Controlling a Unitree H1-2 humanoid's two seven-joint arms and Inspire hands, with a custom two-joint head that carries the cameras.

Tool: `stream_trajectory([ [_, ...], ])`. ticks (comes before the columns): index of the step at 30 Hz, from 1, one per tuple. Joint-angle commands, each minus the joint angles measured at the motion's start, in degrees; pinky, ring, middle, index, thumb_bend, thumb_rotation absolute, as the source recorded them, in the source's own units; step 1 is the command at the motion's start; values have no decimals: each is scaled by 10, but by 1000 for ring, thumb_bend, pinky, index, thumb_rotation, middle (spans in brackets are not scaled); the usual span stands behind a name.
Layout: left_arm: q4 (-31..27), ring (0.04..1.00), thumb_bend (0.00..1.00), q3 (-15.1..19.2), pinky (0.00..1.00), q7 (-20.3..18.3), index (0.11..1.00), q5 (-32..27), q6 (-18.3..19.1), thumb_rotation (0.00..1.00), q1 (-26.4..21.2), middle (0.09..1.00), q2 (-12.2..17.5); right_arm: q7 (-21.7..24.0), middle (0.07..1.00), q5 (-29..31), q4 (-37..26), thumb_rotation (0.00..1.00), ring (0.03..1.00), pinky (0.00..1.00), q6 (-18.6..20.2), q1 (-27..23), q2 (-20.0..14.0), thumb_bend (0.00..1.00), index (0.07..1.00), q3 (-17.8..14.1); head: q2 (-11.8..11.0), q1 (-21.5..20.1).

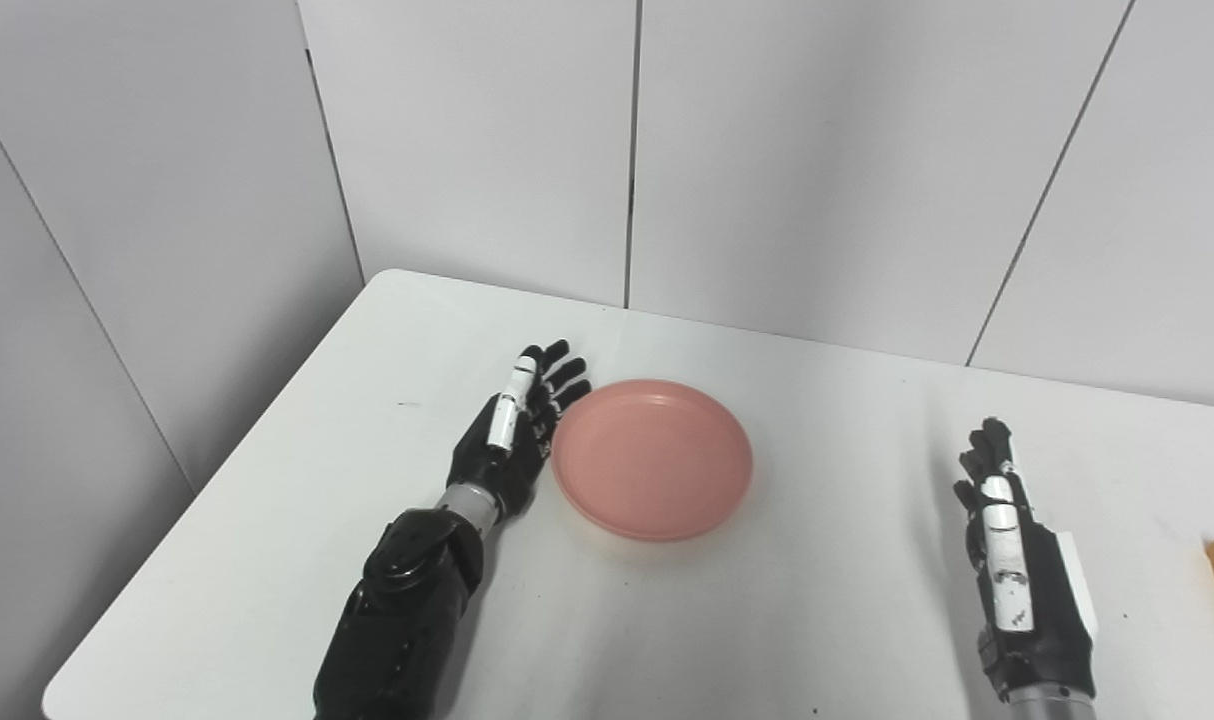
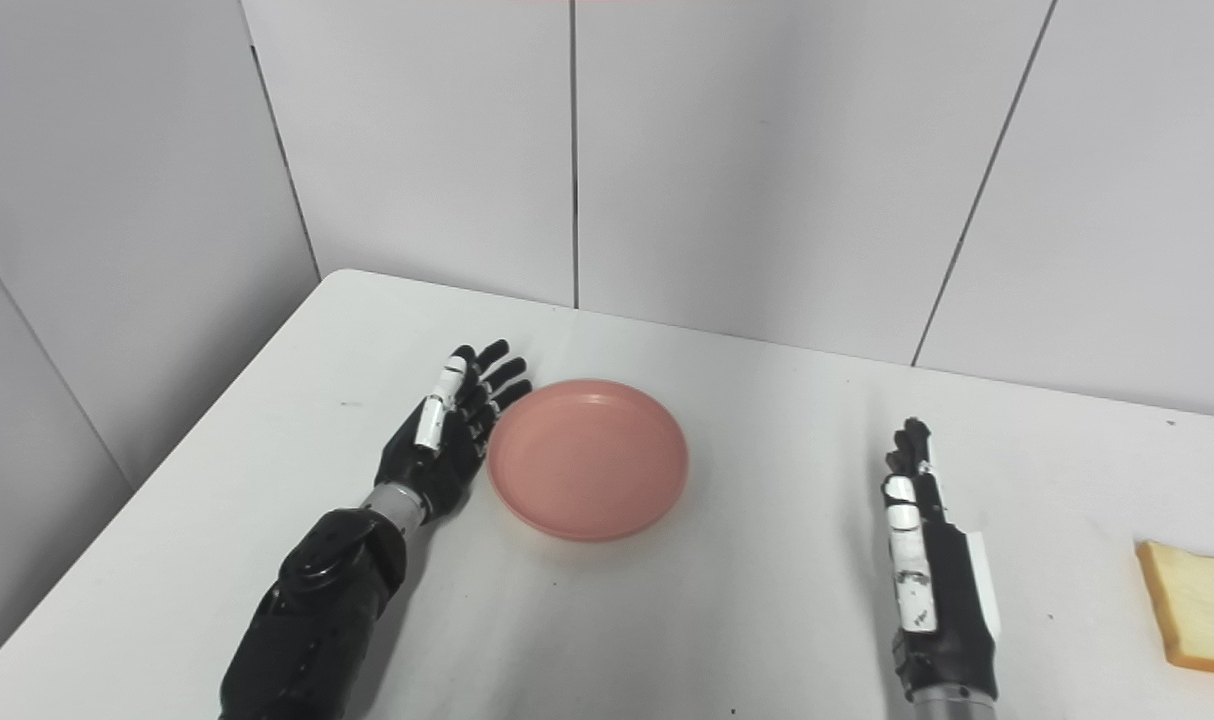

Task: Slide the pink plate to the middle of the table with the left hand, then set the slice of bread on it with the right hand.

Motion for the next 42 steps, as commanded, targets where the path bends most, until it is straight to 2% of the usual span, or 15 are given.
stream_trajectory([
  [1, -20, 926, 425, -10, 928, -6, 915, 0, 19, 1000, -5, 925, -10, -3, 1000, -5, -6, 1000, 1000, 1000, -41, -11, 5, 429, 1000, 2, 2, -4],
  [10, -53, 948, 401, -50, 958, -22, 940, 10, 28, 1000, -2, 948, -38, -17, 1000, -29, -15, 1000, 1000, 1000, -30, -6, 18, 429, 1000, 4, 17, -49],
  [22, -38, 954, 436, -86, 949, -35, 947, 27, -7, 1000, 6, 956, -73, -22, 1000, -44, -17, 1000, 996, 982, -24, -5, 27, 446, 1000, 10, 29, -101],
  [31, -35, 949, 403, -97, 936, -40, 936, 46, -29, 1000, 22, 947, -87, -29, 1000, -57, -20, 1000, 990, 966, -18, -5, 34, 437, 1000, 14, 32, -123],
  [42, -44, 940, 440, -101, 928, -30, 933, 76, -42, 1000, 31, 939, -92, -29, 1000, -68, -21, 1000, 997, 968, -23, -10, 27, 455, 1000, 11, 31, -146],
])
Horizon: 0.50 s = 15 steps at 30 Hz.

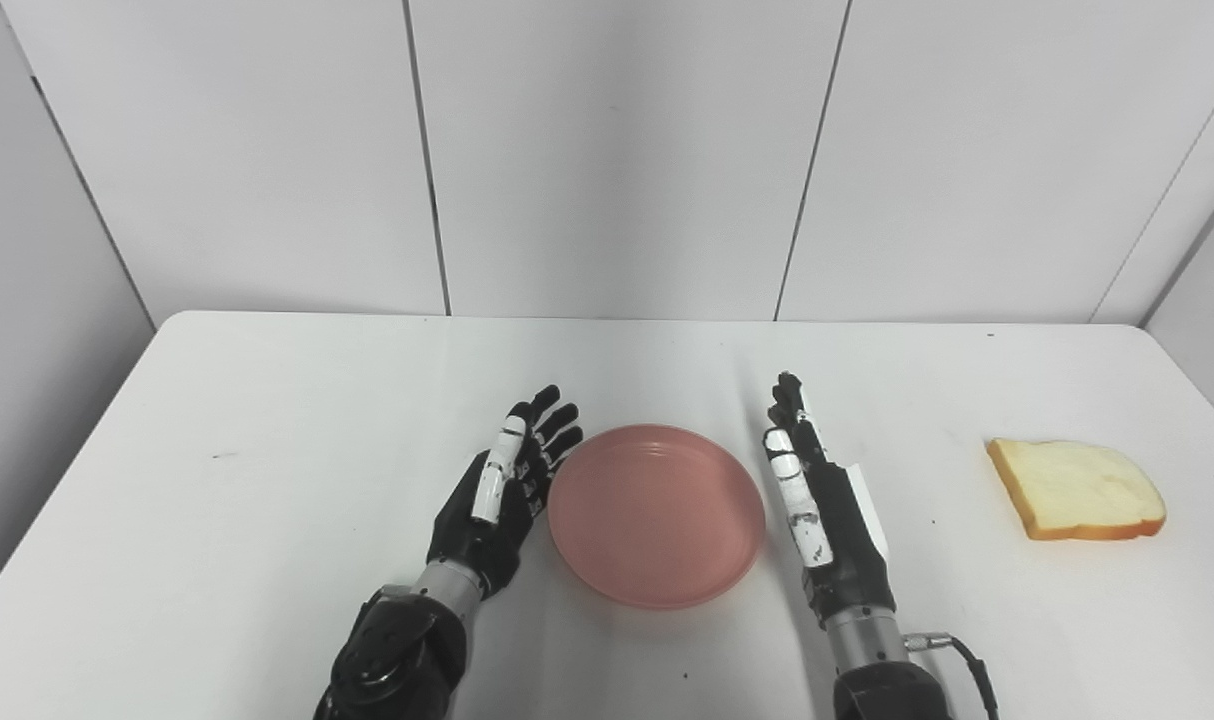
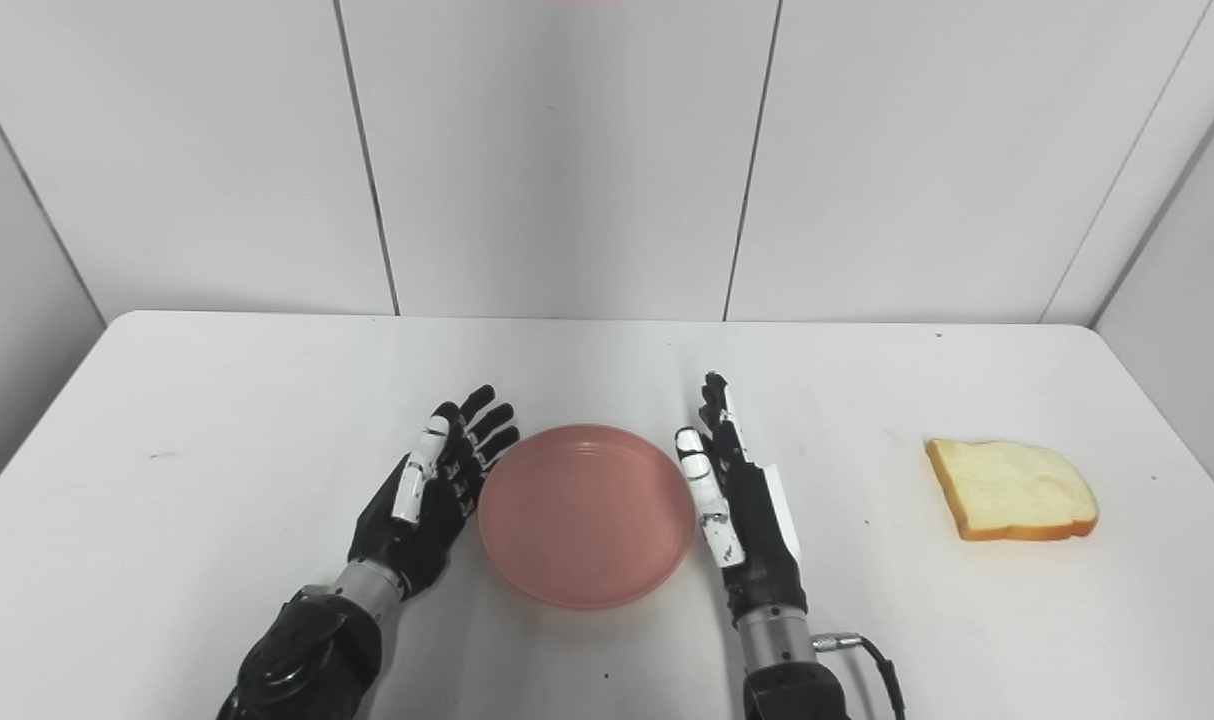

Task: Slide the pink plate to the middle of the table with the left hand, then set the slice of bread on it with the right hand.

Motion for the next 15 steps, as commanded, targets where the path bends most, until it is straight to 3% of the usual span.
stream_trajectory([
  [1, -12, 937, 445, -3, 926, 6, 930, 12, -17, 1000, -6, 936, -3, -3, 1000, 0, -22, 1000, 998, 969, -20, -15, -3, 455, 1000, -4, 0, -2],
  [8, -36, 936, 439, -3, 932, 24, 937, 39, -40, 1000, 1, 943, -11, 9, 1000, -3, -36, 1000, 998, 988, -26, -46, -42, 564, 1000, -18, -8, -21],
  [14, -70, 931, 437, -12, 943, 34, 942, 68, -48, 1000, 10, 945, -7, 19, 1000, 0, -75, 1000, 988, 956, 20, -89, -91, 596, 1000, -37, -14, -45],
  [15, -76, 936, 444, -13, 942, 34, 942, 70, -46, 1000, 12, 946, -6, 23, 1000, 3, -82, 994, 973, 946, 30, -96, -100, 647, 1000, -41, -14, -45],
])
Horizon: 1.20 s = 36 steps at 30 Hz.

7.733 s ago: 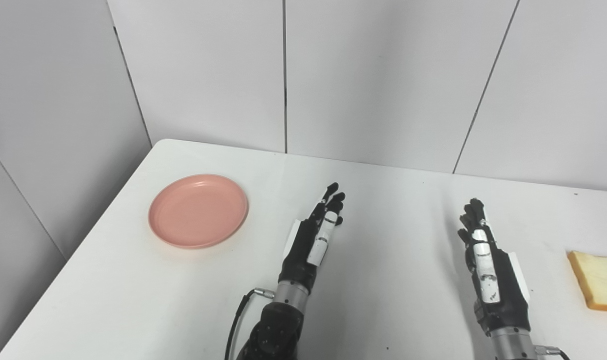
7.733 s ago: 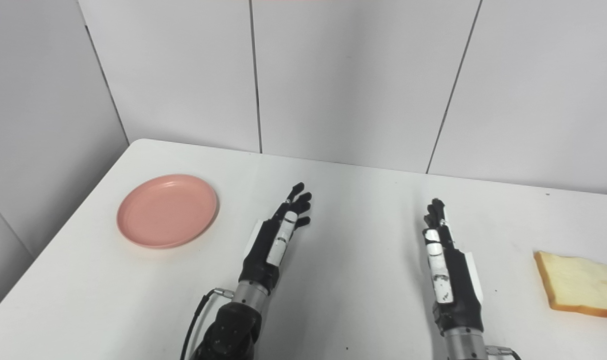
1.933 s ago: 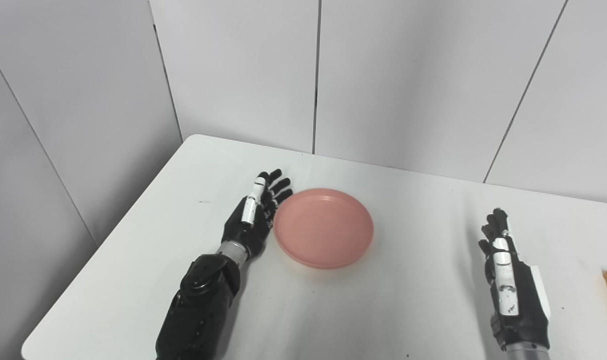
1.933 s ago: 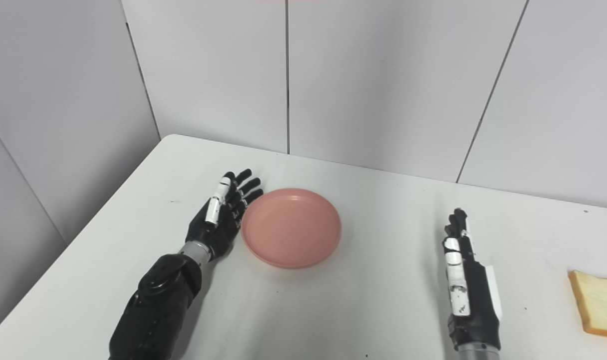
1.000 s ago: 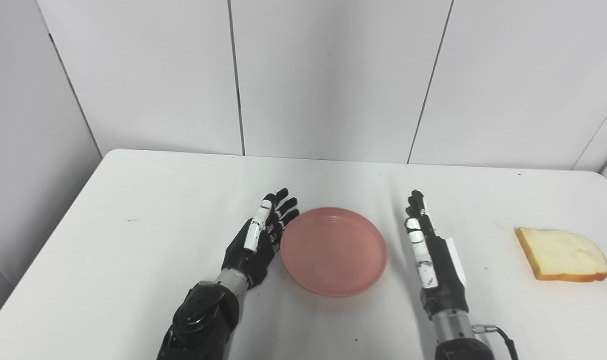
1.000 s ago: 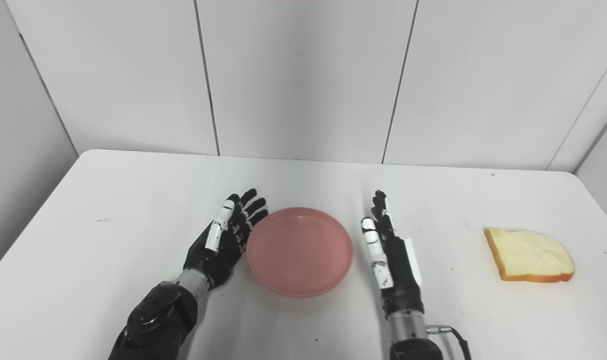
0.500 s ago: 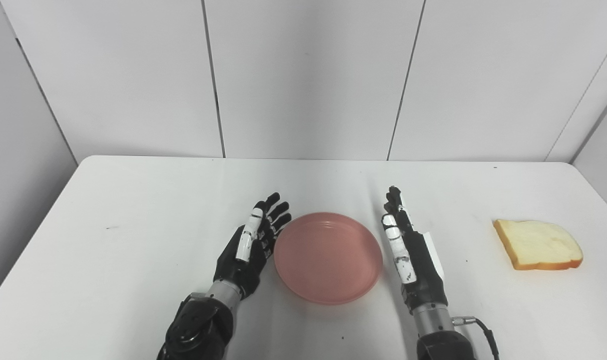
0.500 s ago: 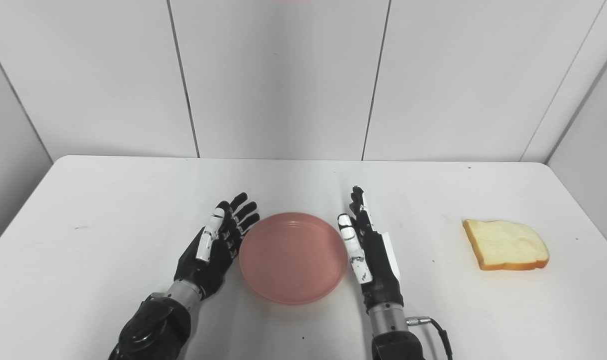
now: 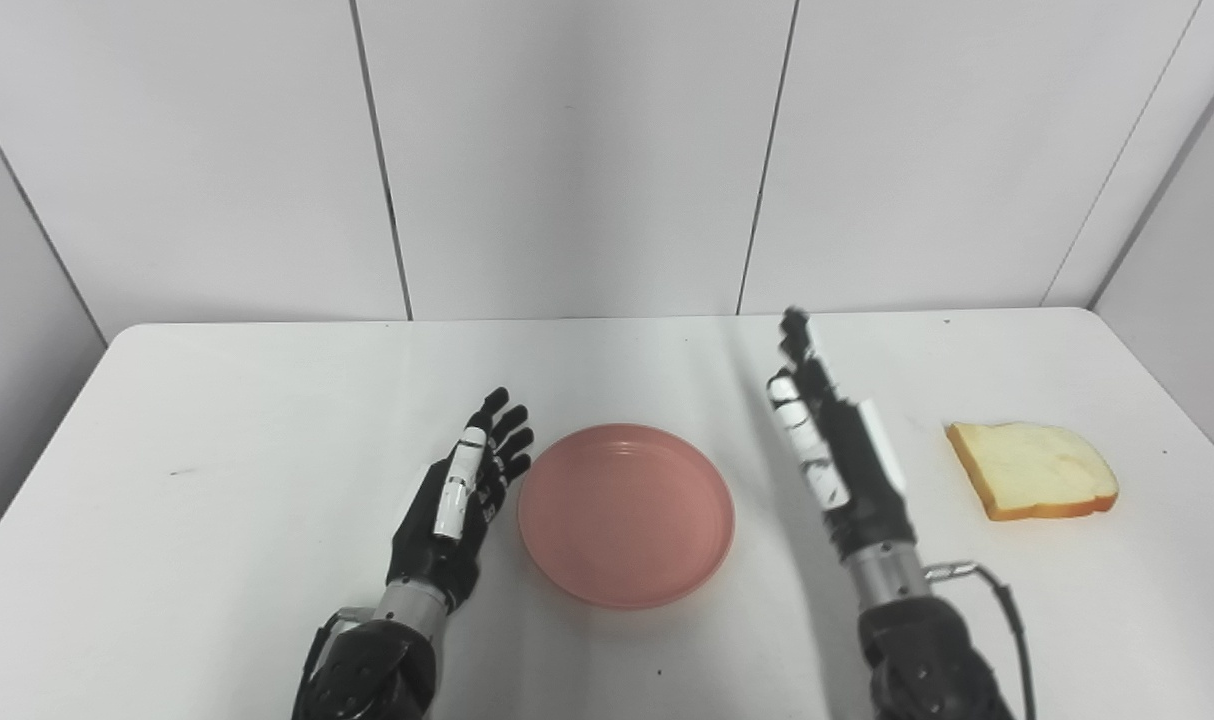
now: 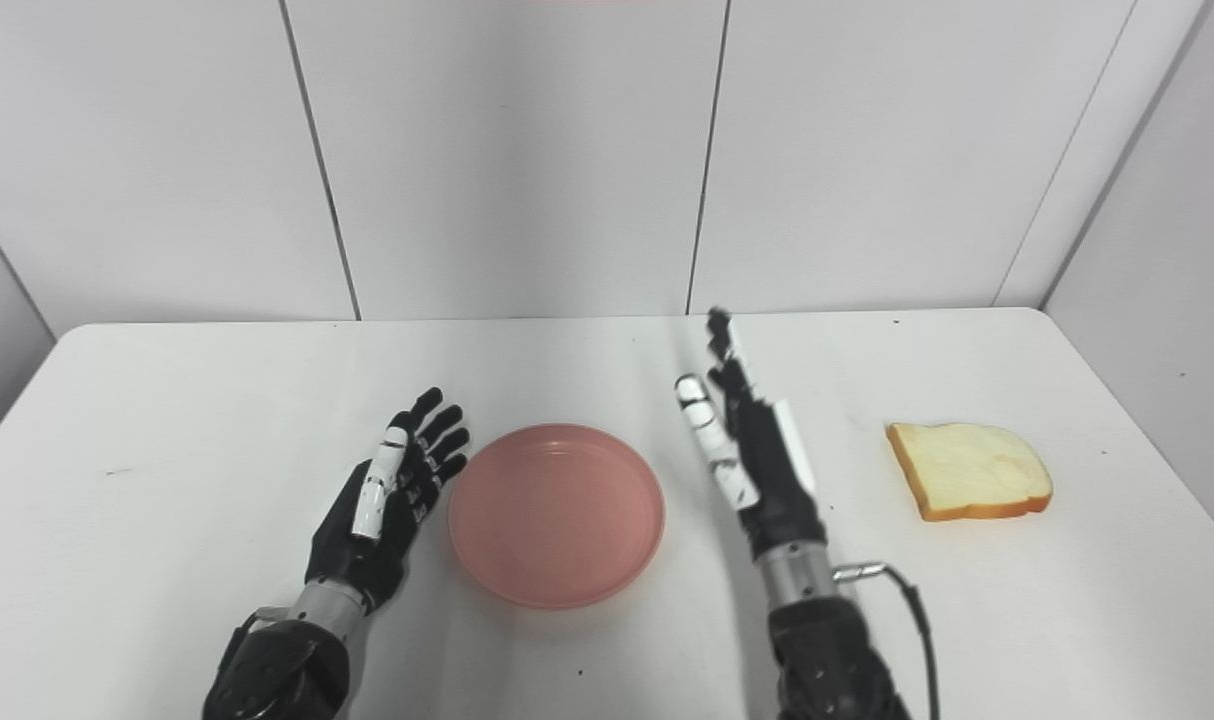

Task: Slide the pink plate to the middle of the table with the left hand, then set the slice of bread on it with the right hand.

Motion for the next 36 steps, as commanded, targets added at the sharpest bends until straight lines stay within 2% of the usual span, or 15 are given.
stream_trajectory([
  [1, -34, 938, 446, -4, 941, 2, 942, 11, -17, 1000, -10, 946, 2, 19, 1000, 11, -38, 992, 968, 943, 25, -37, -24, 665, 1000, -10, -2, -12],
  [3, -43, 944, 444, -3, 941, 1, 941, 12, -12, 1000, -7, 947, 5, 29, 1000, 3, -52, 950, 959, 926, 42, -55, -47, 700, 1000, -16, -4, -24],
  [6, -48, 950, 425, 2, 942, -2, 951, 6, -6, 1000, -4, 952, 10, 42, 996, -26, -72, 922, 930, 846, 60, -76, -86, 684, 1000, -19, -6, -42],
  [9, -48, 959, 424, 5, 951, -14, 961, -4, -7, 1000, -3, 964, 22, 62, 978, -38, -94, 886, 874, 764, 87, -87, -121, 730, 1000, -21, -5, -59],
  [10, -49, 960, 425, 7, 951, -16, 962, -5, -9, 1000, -2, 965, 25, 80, 974, -34, -101, 878, 864, 754, 95, -91, -147, 738, 1000, -23, -5, -73],
  [11, -49, 951, 429, 8, 934, -16, 950, -6, -10, 1000, -2, 956, 28, 93, 948, -32, -105, 813, 811, 702, 100, -94, -165, 741, 1000, -25, -5, -76],
  [12, -51, 945, 427, 11, 929, -17, 944, -9, -10, 1000, -1, 951, 30, 110, 930, -35, -107, 761, 807, 694, 107, -98, -193, 772, 1000, -29, -5, -85],
  [13, -52, 944, 427, 12, 928, -18, 943, -11, -9, 1000, 1, 950, 32, 120, 927, -37, -109, 752, 808, 694, 112, -100, -212, 778, 1000, -31, -5, -89],
  [14, -53, 942, 426, 14, 927, -21, 941, -14, -10, 1000, 2, 948, 36, 139, 921, -38, -115, 735, 810, 695, 138, -106, -239, 791, 1000, -35, -7, -101],
  [18, -50, 942, 445, 20, 933, -28, 943, -23, -14, 1000, 3, 953, 48, 187, 929, -52, -129, 603, 865, 738, 199, -123, -315, 882, 976, -34, -9, -121],
  [21, -55, 933, 439, 24, 926, -29, 936, -26, -14, 1000, 5, 946, 51, 216, 941, -83, -118, 528, 923, 827, 218, -130, -372, 989, 949, -26, -12, -140],
  [25, -51, 920, 442, 31, 909, -33, 923, -29, -24, 1000, 6, 933, 57, 265, 940, -131, -102, 495, 921, 830, 223, -129, -410, 1000, 960, -26, -12, -159],
  [30, -46, 923, 454, 39, 916, -45, 919, -45, -24, 1000, 3, 933, 66, 365, 988, -167, -75, 395, 971, 874, 223, -146, -422, 1000, 997, -26, -12, -172],
  [35, -36, 926, 478, 49, 928, -60, 919, -65, -22, 1000, -1, 927, 76, 418, 1000, -209, -27, 366, 994, 907, 222, -160, -461, 1000, 1000, -2, -7, -179],
  [36, -33, 928, 477, 50, 943, -63, 923, -69, -24, 1000, -1, 925, 77, 421, 1000, -215, -20, 381, 971, 818, 222, -161, -469, 1000, 1000, 3, -7, -179],
])
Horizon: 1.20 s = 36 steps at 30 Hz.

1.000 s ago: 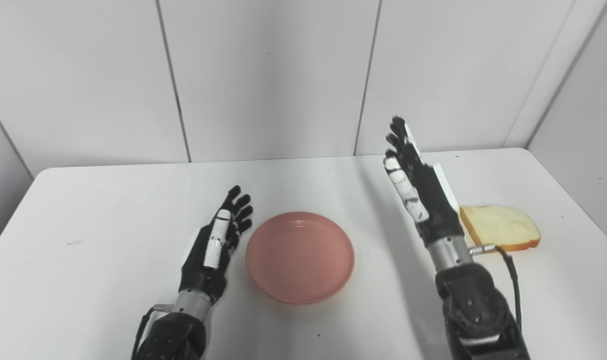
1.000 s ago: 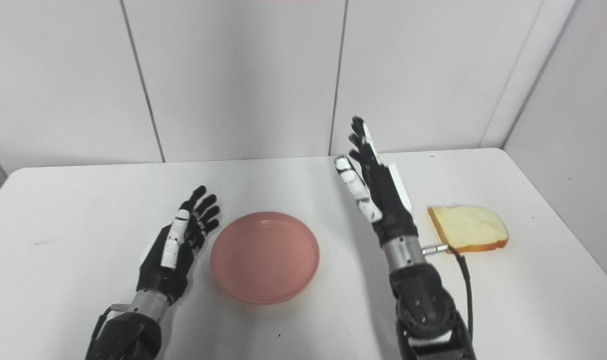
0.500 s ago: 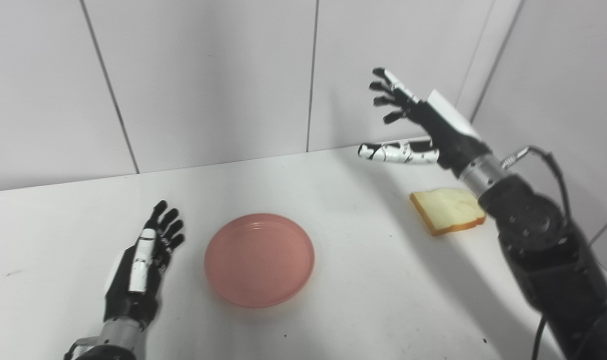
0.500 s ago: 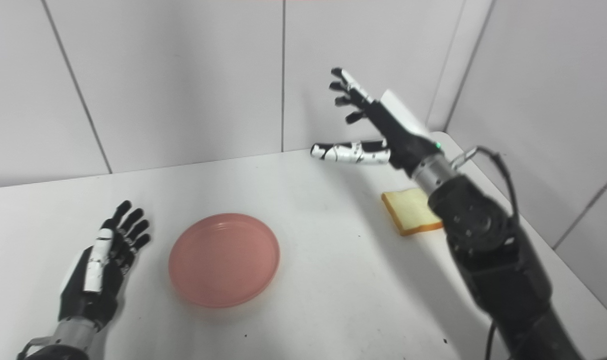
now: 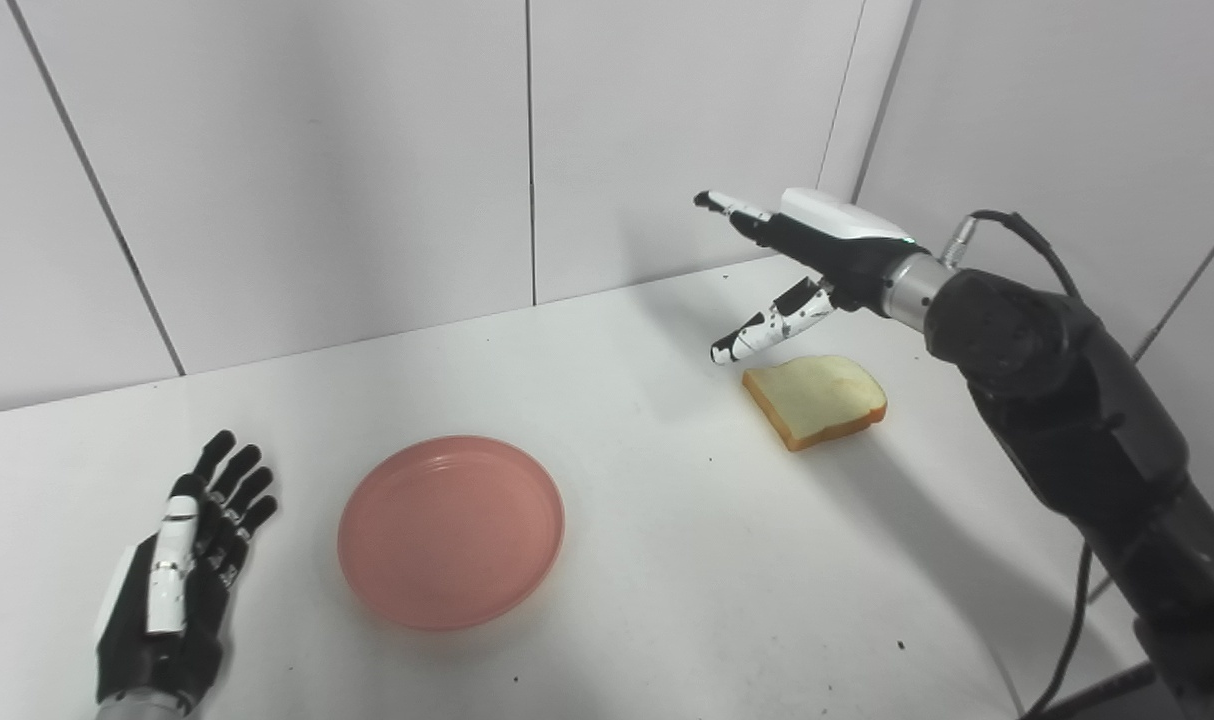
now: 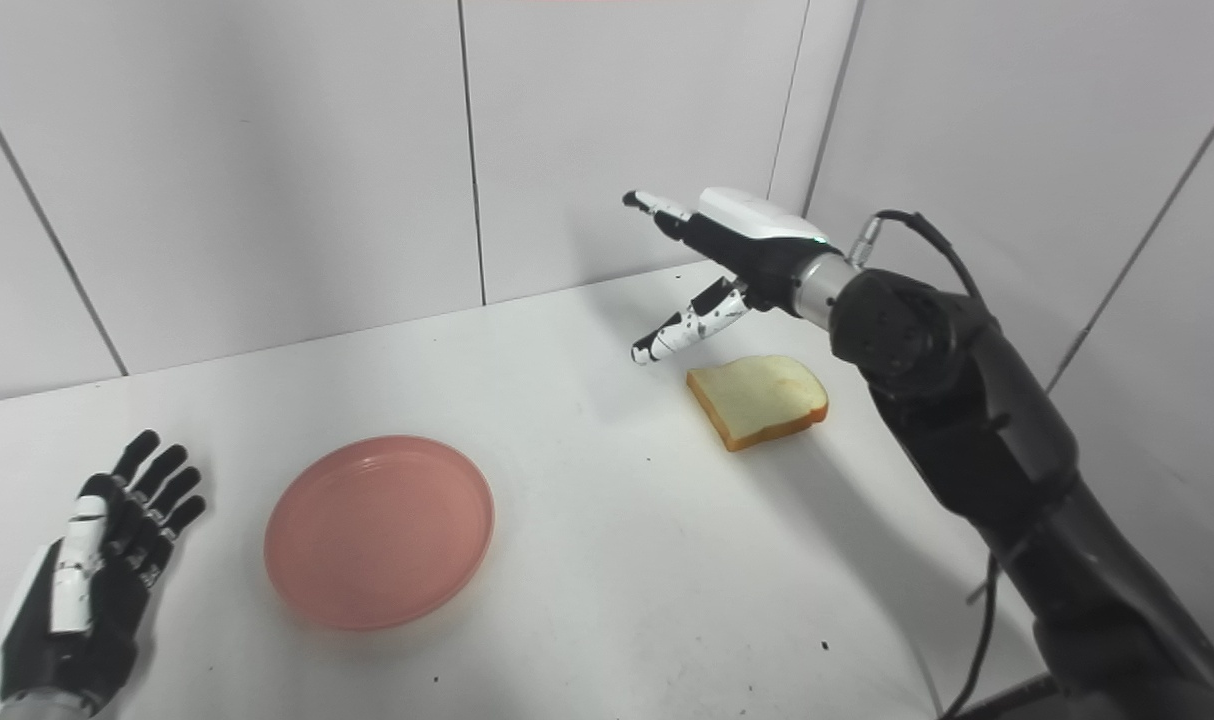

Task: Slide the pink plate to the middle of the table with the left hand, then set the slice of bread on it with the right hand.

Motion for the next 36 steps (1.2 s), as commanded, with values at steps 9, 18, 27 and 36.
stream_trajectory([
  [9, -10, 956, 463, 11, 977, -16, 946, -24, -4, 1000, -15, 953, 23, -3, 1000, -50, 44, 360, 979, 873, -10, -25, -65, 1000, 1000, 38, 13, -6],
  [18, -11, 955, 428, 19, 976, -16, 951, -37, -5, 1000, -12, 958, 29, -13, 1000, -77, 85, 383, 1000, 939, -37, -8, -75, 1000, 1000, 72, 20, -5],
  [27, -16, 947, 433, 18, 958, -18, 946, -49, -2, 1000, -11, 955, 34, 6, 1000, -89, 112, 460, 1000, 983, -57, 6, -88, 1000, 1000, 92, 24, -5],
  [36, -33, 950, 432, 21, 957, -14, 943, -58, 15, 1000, -4, 957, 37, -9, 1000, -117, 160, 505, 1000, 1000, -104, 3, -82, 1000, 1000, 123, 30, -5],
])
